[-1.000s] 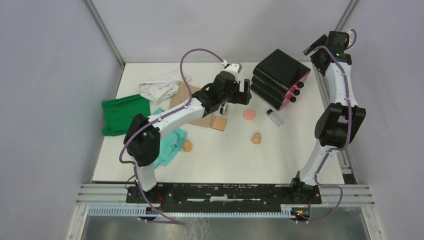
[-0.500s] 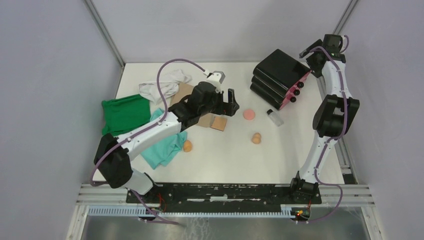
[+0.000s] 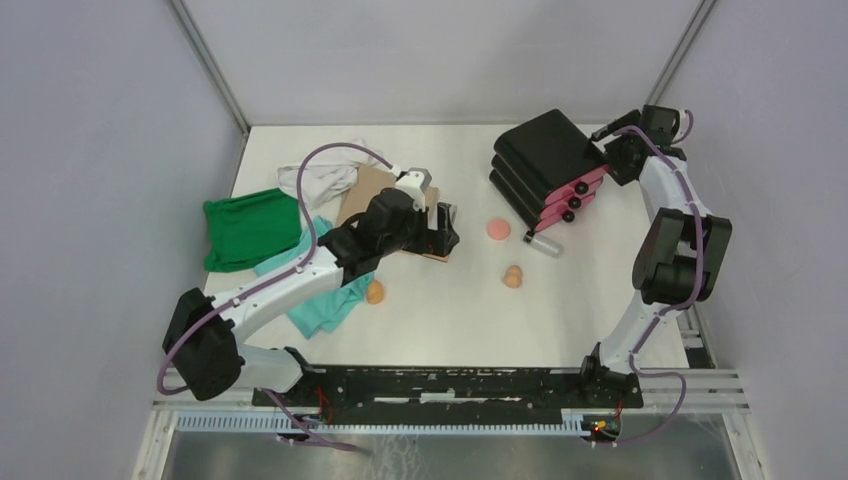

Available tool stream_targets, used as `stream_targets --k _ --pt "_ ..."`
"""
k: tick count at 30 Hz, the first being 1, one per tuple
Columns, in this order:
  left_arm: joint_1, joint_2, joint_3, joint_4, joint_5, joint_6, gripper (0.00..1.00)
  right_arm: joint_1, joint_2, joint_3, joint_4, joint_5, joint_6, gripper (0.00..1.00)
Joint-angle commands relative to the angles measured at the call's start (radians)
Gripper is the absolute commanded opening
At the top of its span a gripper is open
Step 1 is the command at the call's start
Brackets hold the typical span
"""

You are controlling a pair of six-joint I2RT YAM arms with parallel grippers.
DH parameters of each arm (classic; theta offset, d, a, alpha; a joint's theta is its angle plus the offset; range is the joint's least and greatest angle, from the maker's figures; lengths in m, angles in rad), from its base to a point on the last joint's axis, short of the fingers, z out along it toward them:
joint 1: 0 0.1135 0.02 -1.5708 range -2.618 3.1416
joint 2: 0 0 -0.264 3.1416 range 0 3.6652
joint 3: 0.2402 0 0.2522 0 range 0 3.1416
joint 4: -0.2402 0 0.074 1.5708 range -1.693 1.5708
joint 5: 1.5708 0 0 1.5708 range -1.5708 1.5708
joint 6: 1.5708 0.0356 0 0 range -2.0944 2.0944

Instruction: Organize the makeup

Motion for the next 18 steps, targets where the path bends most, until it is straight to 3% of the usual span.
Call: stream_targets --k 1,7,12,18 --pt "0.001 -0.032 -0.070 0.059 0.037 -0.075 0.99 0.045 -0.157 -0.132 0.041 -0.028 0.067 0.98" --pt "0.003 -0.075 -0.093 0.055 0.031 -0.079 0.99 0.031 -0.348 -0.087 -0.098 0.063 -0.163 0.99" --pt "0.002 -0.093 -0.072 0.060 -0.012 -0.046 0.99 0.039 -0.526 -0.197 -0.131 -0.017 -0.315 0.99" --pt "0.011 0.139 0.217 0.018 0.023 -0.111 0.99 0.174 -0.637 -0.352 -0.155 -0.081 -0.500 0.96"
